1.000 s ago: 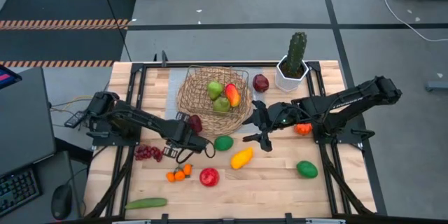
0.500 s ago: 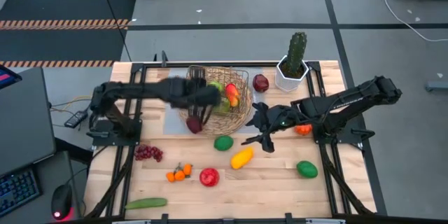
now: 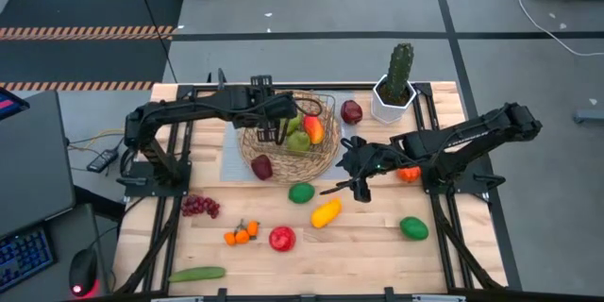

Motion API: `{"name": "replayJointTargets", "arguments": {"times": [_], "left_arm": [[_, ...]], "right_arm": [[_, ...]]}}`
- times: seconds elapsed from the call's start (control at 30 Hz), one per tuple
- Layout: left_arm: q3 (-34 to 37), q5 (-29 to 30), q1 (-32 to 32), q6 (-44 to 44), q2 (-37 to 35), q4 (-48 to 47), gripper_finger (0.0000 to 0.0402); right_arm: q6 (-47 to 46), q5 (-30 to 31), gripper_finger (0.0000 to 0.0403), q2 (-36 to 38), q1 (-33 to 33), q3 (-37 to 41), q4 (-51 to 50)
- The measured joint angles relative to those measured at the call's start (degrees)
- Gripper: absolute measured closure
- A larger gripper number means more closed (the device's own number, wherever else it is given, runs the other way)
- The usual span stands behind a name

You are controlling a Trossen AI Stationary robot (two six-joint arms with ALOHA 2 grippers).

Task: Build produce basket
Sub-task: Put the top left green lime into the gold wire basket

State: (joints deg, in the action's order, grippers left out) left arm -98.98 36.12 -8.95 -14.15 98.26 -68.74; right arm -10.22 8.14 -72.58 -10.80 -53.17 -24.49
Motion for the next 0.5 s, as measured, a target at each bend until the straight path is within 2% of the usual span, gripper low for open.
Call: {"name": "replayJointTargets", "arguments": {"times": [0.27, 0.5], "left_arm": [[0.0, -0.1, 0.1, 2.9, 0.0, 1.1, 0.0180], [0.0, -1.4, 0.1, 2.8, 0.0, -0.5, 0.0104]], "right_arm": [[-0.1, 0.0, 0.0128, 0.0, 0.4, 0.0, 0.5], [-0.2, 0.0, 0.0128, 0.0, 0.4, 0.0, 0.8]]}}
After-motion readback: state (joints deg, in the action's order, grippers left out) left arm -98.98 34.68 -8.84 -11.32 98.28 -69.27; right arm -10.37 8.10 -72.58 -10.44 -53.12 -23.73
